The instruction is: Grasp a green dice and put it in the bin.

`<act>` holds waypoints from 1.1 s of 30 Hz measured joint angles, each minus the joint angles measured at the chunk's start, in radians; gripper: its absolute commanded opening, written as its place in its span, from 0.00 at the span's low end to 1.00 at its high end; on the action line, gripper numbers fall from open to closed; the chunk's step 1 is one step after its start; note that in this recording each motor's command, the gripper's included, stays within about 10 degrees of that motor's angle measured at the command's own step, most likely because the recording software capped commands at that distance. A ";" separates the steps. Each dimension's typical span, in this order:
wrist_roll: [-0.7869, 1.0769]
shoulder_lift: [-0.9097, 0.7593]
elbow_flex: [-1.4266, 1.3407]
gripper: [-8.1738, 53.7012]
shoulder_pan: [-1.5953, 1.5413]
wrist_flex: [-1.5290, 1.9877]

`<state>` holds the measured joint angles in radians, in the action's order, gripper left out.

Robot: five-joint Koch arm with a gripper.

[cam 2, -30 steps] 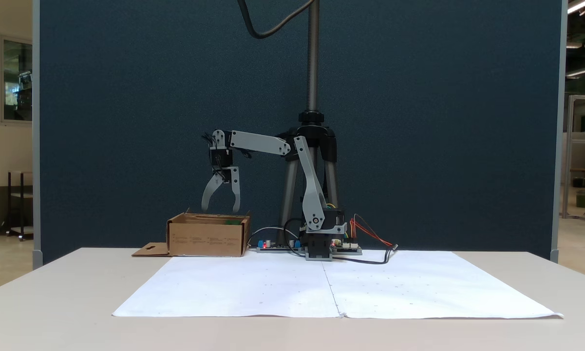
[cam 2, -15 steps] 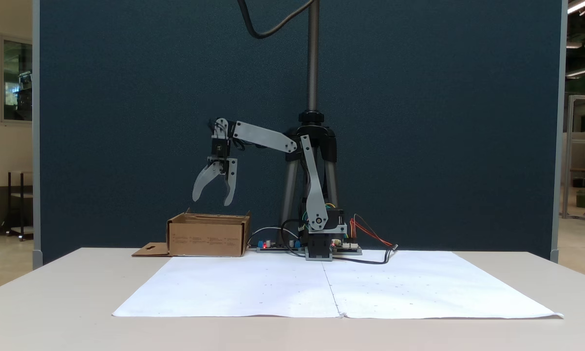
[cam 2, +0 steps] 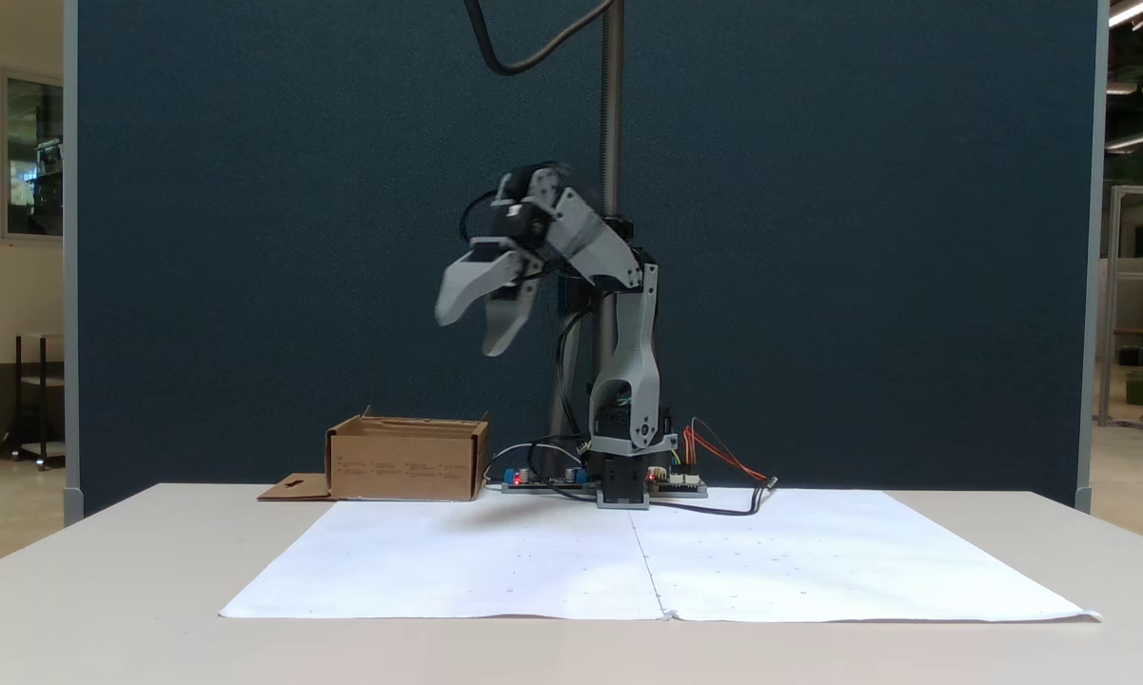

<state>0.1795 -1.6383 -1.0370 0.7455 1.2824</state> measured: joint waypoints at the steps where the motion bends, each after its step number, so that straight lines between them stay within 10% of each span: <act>1: -0.005 -0.008 0.000 0.79 -0.060 0.000; 16: -0.141 -0.014 0.000 0.79 -0.758 -0.006; 33: -0.213 -0.227 -0.479 0.85 -0.746 -0.571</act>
<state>-0.0337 -1.8653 -1.5156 0.0000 0.7118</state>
